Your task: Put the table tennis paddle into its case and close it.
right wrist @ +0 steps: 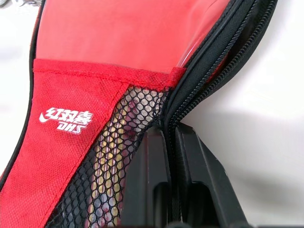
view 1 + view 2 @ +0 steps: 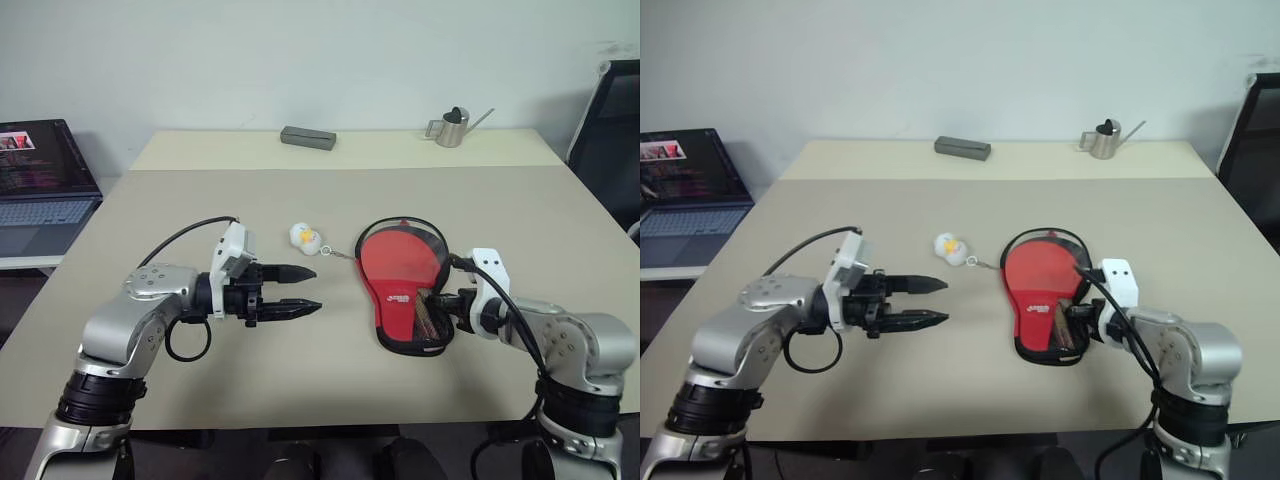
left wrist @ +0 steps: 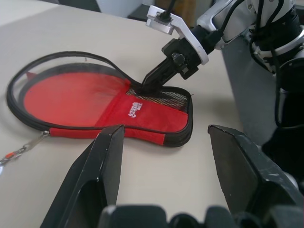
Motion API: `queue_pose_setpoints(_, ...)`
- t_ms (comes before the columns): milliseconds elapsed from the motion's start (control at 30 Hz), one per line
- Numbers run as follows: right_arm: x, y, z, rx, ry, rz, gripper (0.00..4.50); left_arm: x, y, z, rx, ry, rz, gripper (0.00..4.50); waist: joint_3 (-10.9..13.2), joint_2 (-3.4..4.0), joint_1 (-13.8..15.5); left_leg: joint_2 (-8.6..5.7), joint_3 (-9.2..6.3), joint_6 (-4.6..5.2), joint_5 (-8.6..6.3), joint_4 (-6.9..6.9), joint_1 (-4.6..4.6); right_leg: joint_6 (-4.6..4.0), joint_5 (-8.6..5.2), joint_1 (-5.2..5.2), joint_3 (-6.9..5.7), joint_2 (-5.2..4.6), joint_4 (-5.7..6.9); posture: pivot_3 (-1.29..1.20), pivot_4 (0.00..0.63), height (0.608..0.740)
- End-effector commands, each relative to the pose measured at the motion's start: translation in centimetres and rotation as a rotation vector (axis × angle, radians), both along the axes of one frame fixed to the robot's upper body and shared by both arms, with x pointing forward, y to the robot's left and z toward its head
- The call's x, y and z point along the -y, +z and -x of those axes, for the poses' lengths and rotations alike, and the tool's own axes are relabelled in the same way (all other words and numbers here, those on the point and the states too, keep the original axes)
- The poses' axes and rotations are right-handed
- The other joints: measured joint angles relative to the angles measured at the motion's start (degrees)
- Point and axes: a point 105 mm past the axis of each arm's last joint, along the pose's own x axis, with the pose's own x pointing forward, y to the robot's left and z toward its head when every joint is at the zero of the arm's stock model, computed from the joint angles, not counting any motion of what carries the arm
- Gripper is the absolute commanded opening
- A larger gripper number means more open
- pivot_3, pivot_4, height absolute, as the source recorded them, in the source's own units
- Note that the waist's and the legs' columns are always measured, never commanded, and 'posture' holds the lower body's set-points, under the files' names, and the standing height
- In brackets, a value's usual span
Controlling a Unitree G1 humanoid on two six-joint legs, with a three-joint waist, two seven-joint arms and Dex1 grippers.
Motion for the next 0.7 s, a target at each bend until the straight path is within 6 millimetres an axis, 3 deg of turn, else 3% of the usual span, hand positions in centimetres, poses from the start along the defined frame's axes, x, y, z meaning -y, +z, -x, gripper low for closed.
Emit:
queue_pose_setpoints(33,0.7,-0.2,1.5,0.002,0.001,0.010,0.03,0.7,0.6,1.3,0.013,-0.089,-0.009,3.05,0.0,0.00,0.0,0.00,0.00,0.00,0.00,0.00,0.01,0.00,0.00,0.00,0.00,0.00,0.00,0.00,0.150,0.740)
queue_pose_setpoints(400,1.6,-1.5,5.1,-0.053,0.037,0.027,0.03,0.9,-0.1,3.1,-0.023,-0.209,-0.055,3.05,0.0,0.00,0.2,0.00,-0.05,0.05,-0.03,-0.09,0.00,0.01,-0.08,0.08,-0.02,0.00,-0.14,0.00,0.150,0.740)
queue_pose_setpoints(700,1.3,-2.0,7.0,-0.088,0.063,-0.001,0.03,0.9,-0.3,3.6,-0.029,-0.238,-0.070,3.05,0.0,-0.01,0.3,0.02,0.00,0.05,-0.02,-0.52,0.10,-0.01,-0.10,0.08,-0.01,-0.02,-0.34,0.00,0.150,0.740)
